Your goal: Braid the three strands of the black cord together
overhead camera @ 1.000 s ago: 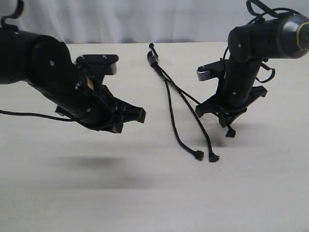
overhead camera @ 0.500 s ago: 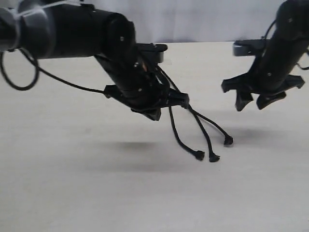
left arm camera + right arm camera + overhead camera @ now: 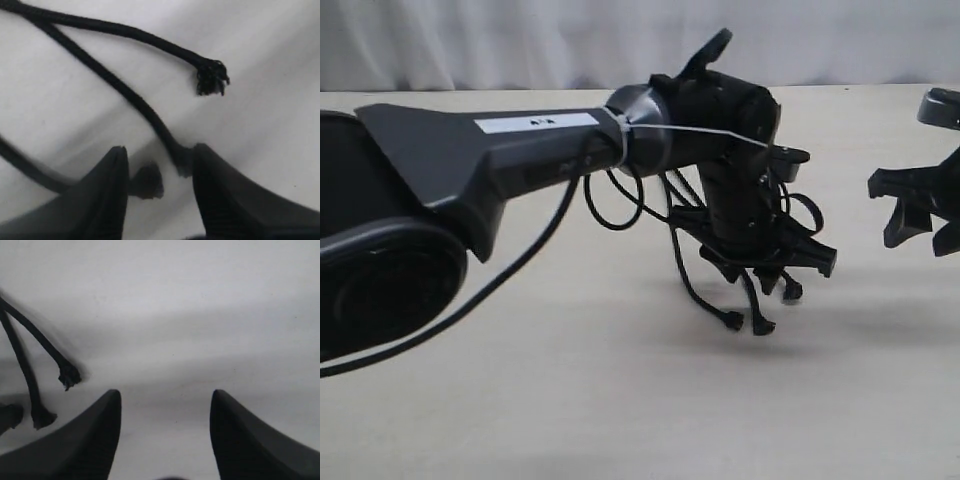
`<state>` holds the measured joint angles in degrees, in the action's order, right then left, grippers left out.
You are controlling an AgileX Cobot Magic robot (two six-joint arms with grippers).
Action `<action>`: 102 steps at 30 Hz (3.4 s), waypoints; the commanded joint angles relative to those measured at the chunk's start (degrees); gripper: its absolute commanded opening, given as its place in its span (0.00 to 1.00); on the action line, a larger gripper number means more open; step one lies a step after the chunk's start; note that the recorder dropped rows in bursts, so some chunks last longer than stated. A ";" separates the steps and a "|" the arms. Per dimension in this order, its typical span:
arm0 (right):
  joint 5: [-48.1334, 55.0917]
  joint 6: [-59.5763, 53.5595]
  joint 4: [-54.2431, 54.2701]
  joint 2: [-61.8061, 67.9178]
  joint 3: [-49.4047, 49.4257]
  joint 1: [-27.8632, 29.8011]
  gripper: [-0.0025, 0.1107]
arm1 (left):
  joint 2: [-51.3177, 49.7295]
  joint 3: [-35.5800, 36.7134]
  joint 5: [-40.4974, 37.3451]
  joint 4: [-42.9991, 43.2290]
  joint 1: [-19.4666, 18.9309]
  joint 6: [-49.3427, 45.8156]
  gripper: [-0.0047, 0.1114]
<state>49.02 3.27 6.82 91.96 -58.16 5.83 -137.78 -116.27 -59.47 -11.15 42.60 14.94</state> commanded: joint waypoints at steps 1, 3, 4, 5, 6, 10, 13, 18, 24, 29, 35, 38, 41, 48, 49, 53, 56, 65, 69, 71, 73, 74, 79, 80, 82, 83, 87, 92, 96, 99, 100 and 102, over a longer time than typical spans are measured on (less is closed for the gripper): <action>-1.33 -3.27 2.82 -0.46 1.28 0.32 0.48 | -3.76 -3.93 -1.94 3.28 1.63 2.33 0.41; -1.33 -4.14 4.23 -0.46 1.28 0.32 0.48 | -4.61 -4.02 -1.94 4.95 1.75 3.86 0.41; -1.33 -4.14 4.35 -0.46 1.28 0.32 0.48 | -5.14 -4.02 -1.94 4.95 1.75 3.88 0.41; -1.44 -4.14 4.51 -0.46 1.28 0.32 0.48 | -5.27 -4.02 -1.69 4.79 1.75 3.88 0.41; -1.44 -4.14 4.51 -0.46 1.28 0.32 0.48 | -5.65 -4.02 -1.43 4.64 1.78 3.88 0.41; -1.71 -4.14 4.51 -0.46 1.28 0.32 0.48 | -5.87 -4.02 0.04 4.65 2.06 4.39 0.41; -1.80 -4.14 4.51 -0.46 1.28 0.32 0.48 | -6.29 -4.02 0.95 4.22 2.06 4.68 0.41; -1.77 -5.02 4.51 -0.46 1.28 0.32 0.48 | -8.17 -4.02 -1.76 4.93 2.06 4.68 0.40; -1.77 -5.45 4.78 -0.46 1.28 0.32 0.48 | -9.12 -4.02 -4.96 5.80 2.06 4.58 0.06; -1.77 -5.92 5.91 -0.46 1.28 0.32 0.48 | -6.57 -4.02 -4.96 6.33 2.06 4.32 0.04; -1.67 -10.78 10.90 -0.46 1.28 0.04 0.48 | -0.95 -4.02 -7.16 7.68 2.06 1.49 0.04; -0.82 -13.37 14.13 -0.46 1.28 0.04 0.48 | 0.63 -4.02 -10.49 12.65 2.06 1.36 0.04; -0.17 -15.21 16.07 -0.46 1.28 0.04 0.48 | 1.21 -4.02 -10.49 19.39 2.06 1.36 0.04; 3.71 -18.76 21.90 -0.46 1.28 0.04 0.48 | 2.33 -3.66 -10.49 18.51 0.10 -3.19 0.04; 3.96 -19.23 22.29 -0.46 1.28 0.04 0.48 | 2.43 -3.66 -10.49 17.66 -0.58 -3.19 0.04; 4.48 -19.30 22.29 -0.46 1.28 0.04 0.48 | 3.47 -1.32 -10.49 17.44 -2.88 -3.32 0.04; 4.73 -20.41 22.95 -0.46 1.28 0.04 0.48 | 4.66 3.08 -10.49 18.06 -4.12 -3.32 0.04; 4.63 -22.47 23.77 -0.46 1.28 -7.44 0.48 | 8.82 16.65 -8.48 10.85 -8.76 -4.56 0.04; -0.18 -22.00 22.47 -0.46 1.28 -13.90 0.48 | 9.28 20.53 -4.48 -0.69 -11.60 -7.81 0.04; -1.41 -21.45 22.30 -0.36 1.28 -15.54 0.48 | 9.28 20.85 -3.90 -1.99 -12.22 -8.03 0.04; -1.70 -21.45 22.30 -0.36 1.28 -17.09 0.48 | 9.50 20.85 -4.46 -1.50 -12.62 -8.46 0.06; -1.83 -20.98 22.30 -0.26 1.28 -17.73 0.48 | 9.73 20.85 -4.89 -1.39 -12.90 -9.02 0.09; -2.24 -18.97 22.04 -0.29 1.16 -19.94 0.48 | 11.86 20.85 -5.90 -1.39 -14.78 -10.71 0.35; -2.24 -18.87 22.03 -0.29 1.15 -20.48 0.48 | 12.72 20.85 -5.90 -1.25 -15.34 -10.71 0.39; -2.24 -18.87 22.03 -0.23 1.07 -21.83 0.48 | 14.50 20.85 -5.90 -0.99 -16.71 -10.71 0.43; -2.39 -18.87 22.03 0.01 0.91 -22.88 0.48 | 15.68 20.85 -5.90 -0.66 -17.61 -10.71 0.43; -3.92 -15.39 17.80 2.05 0.17 -29.22 0.48 | 20.67 21.20 -6.44 0.80 -21.57 -10.85 0.42; 0.19 0.01 -6.21 13.40 -10.29 -41.23 0.48 | 33.73 36.55 0.74 -8.58 -29.64 -21.71 0.42; 0.55 0.62 -9.11 21.52 -14.29 -43.27 0.48 | 39.17 48.97 6.61 -15.99 -33.24 -26.87 0.42; 0.13 0.62 -9.01 24.32 -14.52 -43.27 0.48 | 39.92 53.73 8.73 -15.99 -33.23 -26.87 0.42; 0.23 0.62 -9.01 25.75 -14.41 -43.27 0.48 | 39.92 55.85 9.29 -16.92 -33.23 -26.87 0.42; 0.52 0.74 -8.32 27.10 -14.32 -43.27 0.36 | 39.92 58.08 10.75 -18.39 -33.23 -26.87 0.42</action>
<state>49.41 3.76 -1.33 118.22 -72.38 -37.40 -98.36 -59.74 -50.78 -27.68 9.40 -11.36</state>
